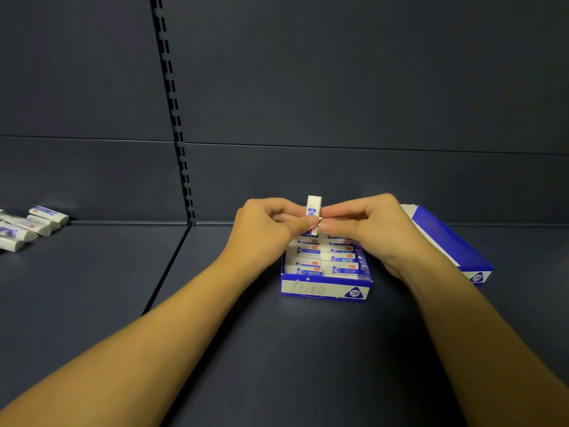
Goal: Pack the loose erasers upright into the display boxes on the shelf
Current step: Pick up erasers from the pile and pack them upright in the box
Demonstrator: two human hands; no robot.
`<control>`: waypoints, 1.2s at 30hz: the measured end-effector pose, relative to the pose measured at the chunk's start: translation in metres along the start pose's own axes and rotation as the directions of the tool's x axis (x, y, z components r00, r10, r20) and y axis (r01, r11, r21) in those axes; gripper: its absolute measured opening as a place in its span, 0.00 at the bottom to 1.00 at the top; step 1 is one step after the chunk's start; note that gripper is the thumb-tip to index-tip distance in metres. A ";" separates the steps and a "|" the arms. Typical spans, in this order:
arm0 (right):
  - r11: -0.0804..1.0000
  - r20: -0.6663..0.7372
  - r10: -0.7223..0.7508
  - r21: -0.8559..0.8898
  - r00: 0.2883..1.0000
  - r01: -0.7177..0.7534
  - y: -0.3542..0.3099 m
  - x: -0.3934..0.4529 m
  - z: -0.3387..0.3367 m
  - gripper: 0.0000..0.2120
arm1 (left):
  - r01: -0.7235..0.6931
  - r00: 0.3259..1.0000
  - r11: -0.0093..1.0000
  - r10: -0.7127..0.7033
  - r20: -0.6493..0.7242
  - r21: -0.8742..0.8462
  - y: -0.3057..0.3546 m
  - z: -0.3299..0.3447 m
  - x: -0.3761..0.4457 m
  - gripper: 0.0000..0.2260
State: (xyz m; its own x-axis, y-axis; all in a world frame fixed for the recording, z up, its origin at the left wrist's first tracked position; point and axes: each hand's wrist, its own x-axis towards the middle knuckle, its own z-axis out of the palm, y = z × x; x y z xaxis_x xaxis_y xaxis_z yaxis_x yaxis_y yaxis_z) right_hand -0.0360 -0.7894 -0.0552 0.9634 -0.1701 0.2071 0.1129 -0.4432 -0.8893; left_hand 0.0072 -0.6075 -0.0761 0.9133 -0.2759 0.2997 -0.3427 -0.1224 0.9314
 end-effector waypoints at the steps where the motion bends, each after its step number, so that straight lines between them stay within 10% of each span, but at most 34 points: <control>1: 1.000 0.000 -0.003 -0.006 1.000 0.003 0.000 0.000 0.002 0.15 | 0.014 1.000 1.000 -0.014 0.000 -0.025 0.002 0.000 -0.001 0.04; 9: 0.999 -0.051 0.044 0.000 0.998 -0.044 0.000 -0.001 0.002 0.13 | -0.016 1.000 0.999 0.017 0.011 -0.051 0.000 -0.003 0.003 0.09; 15: 0.993 0.068 0.079 -0.095 0.995 -0.073 0.000 -0.005 -0.024 0.07 | -0.201 0.979 0.812 0.189 0.079 0.548 -0.008 -0.015 0.008 0.07; 22: 0.839 0.199 0.094 -0.544 0.975 0.030 -0.004 -0.008 -0.033 0.06 | -0.283 0.930 0.740 0.055 0.364 0.610 -0.008 -0.020 0.014 0.04; 36: 0.753 0.329 0.141 -0.648 0.934 0.115 -0.004 -0.006 -0.025 0.10 | -0.248 0.949 0.683 0.028 0.314 0.687 -0.004 -0.006 0.018 0.07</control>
State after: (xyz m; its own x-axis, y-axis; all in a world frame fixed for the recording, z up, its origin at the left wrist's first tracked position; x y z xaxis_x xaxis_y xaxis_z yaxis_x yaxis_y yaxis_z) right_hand -0.0480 -0.8085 -0.0427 0.9954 0.0687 -0.0660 0.0385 -0.9237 -0.3812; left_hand 0.0265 -0.6066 -0.0727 0.7878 -0.5649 0.2454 -0.6116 -0.6706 0.4198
